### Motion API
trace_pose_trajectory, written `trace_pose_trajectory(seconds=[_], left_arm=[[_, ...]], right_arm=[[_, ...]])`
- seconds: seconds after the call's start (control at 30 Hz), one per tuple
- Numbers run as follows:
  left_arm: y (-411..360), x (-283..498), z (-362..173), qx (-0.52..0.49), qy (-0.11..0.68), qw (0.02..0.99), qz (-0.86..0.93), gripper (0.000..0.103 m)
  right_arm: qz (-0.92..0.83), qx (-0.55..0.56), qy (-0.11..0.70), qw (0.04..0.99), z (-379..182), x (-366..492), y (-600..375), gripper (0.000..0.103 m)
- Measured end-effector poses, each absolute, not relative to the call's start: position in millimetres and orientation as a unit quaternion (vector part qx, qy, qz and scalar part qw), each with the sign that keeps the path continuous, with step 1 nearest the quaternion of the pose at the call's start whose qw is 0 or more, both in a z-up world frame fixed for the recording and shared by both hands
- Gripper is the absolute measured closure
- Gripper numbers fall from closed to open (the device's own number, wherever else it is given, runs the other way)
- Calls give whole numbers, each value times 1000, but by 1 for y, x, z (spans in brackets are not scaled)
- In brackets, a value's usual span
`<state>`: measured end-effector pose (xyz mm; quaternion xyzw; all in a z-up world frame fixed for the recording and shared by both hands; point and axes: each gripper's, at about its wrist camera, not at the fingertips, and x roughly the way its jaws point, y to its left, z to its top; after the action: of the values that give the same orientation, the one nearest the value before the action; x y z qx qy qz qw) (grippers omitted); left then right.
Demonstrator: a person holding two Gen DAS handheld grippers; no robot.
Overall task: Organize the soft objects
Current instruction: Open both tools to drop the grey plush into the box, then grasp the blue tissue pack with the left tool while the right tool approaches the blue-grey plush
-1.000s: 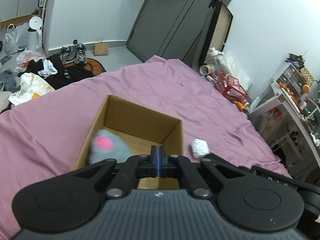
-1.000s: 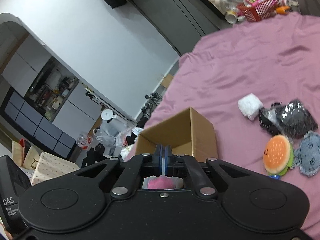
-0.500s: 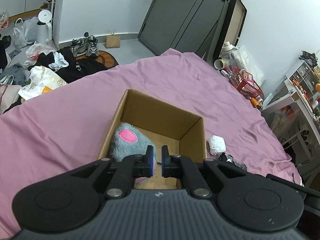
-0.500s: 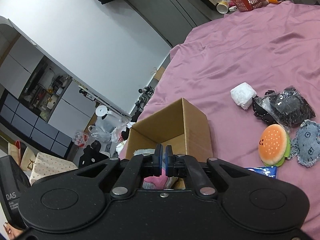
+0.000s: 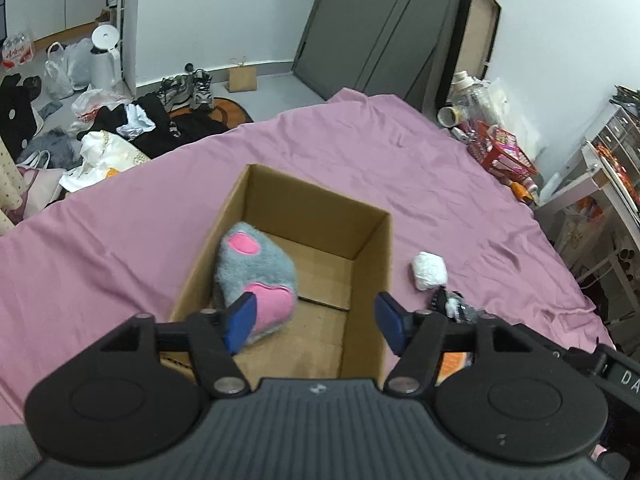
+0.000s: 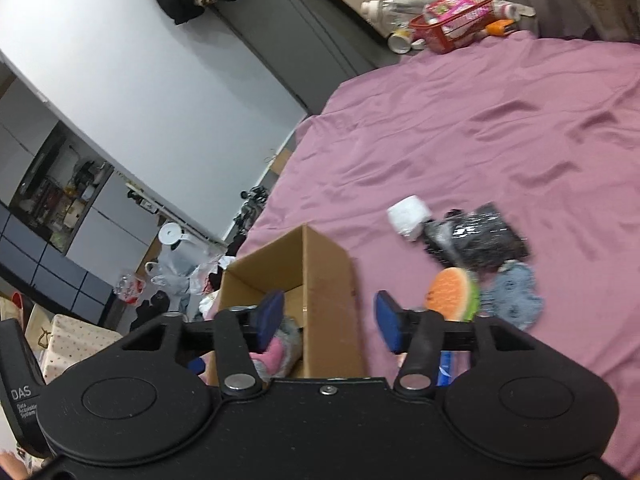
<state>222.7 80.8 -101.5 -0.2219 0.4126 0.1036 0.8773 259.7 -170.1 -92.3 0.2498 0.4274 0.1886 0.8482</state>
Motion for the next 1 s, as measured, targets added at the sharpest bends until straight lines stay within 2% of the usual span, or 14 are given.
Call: trace_pose_trajectory(seconds=[0.13,0.27,0.47,0.73,1.0], left_arm=[[64,221,-92,-217,413,880,92,34],[48,217,-85,-205,409,885,90,26],[28,214,-82,-200,416,883,91,24],[-5,213,-86,-171,433,882,76,24],[-32,215,-102,-141,455,877,67,24]], right_arm=[[175,238,428,854,-85,256,-183,22],[177,229,432,854,-78,252,-197,13],[166,218,437,857,-68,252,-220,0],[166,180,433,868,-57,253,-238,0],[148,215,444,857,-88,256,-256,0]])
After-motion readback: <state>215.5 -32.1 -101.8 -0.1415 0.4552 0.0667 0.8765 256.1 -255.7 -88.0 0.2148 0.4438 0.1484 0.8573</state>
